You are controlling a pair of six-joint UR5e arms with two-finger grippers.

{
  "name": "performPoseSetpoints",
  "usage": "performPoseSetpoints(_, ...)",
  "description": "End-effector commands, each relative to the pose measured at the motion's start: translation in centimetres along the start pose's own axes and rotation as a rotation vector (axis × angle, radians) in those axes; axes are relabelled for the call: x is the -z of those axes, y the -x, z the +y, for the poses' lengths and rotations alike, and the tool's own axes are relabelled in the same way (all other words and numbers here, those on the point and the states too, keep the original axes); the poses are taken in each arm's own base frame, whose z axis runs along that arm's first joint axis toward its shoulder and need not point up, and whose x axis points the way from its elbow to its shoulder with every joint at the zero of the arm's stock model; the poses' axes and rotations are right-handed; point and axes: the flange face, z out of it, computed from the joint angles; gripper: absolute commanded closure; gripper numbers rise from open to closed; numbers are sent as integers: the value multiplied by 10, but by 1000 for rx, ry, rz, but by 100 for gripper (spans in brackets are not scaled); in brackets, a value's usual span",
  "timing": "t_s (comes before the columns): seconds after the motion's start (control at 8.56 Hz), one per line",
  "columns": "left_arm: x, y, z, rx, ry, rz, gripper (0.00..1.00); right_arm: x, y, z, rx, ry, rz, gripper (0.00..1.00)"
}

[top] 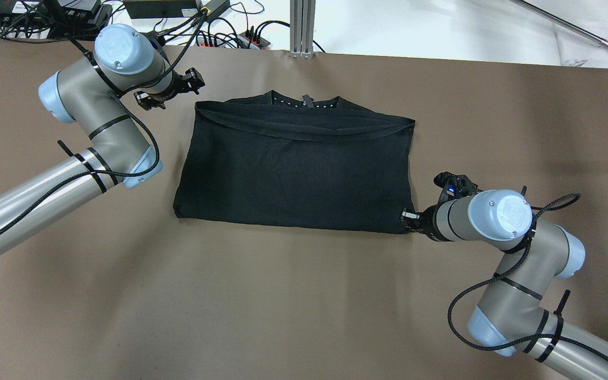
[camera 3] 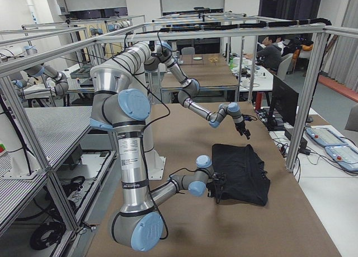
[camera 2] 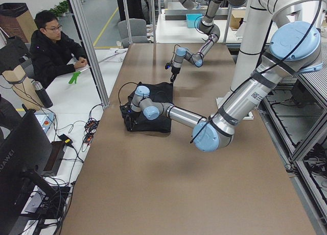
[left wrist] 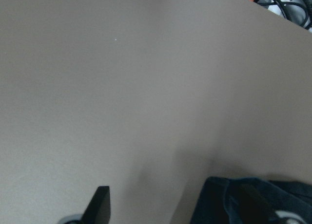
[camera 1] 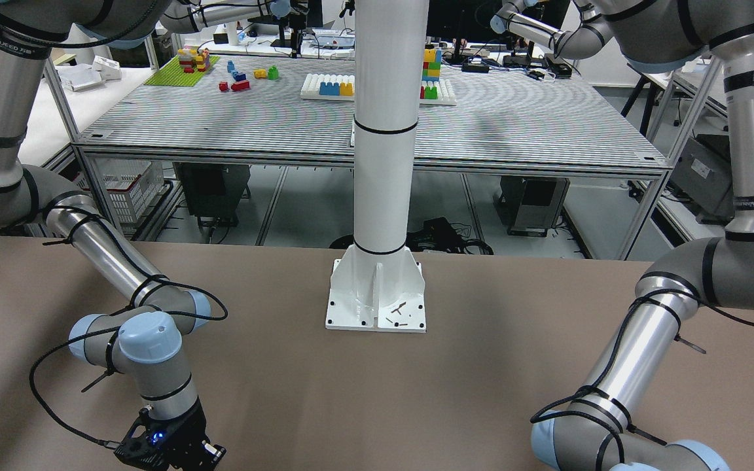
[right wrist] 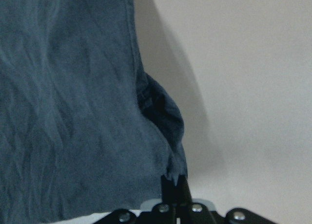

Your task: Fold clothes

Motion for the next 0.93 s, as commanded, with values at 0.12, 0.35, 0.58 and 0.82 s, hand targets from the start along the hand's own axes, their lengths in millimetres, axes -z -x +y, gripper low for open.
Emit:
performPoseSetpoints(0.12, -3, 3, 3, 15, -8, -7, 7, 92, -21, 78, -47, 422, -79, 100)
performPoseSetpoints(0.35, -5, 3, 5, 13, -7, -7, 7, 99, 10, 169, -97, 686, -45, 100)
performPoseSetpoints(0.58, -3, 0, 5, 15, -6, -3, 7, 95, 44, 250, -96, 826, -18, 59)
performPoseSetpoints(0.82, 23, -15, 9, 6, -2, 49, 7, 81, 46, 266, -87, 738, -33, 5)
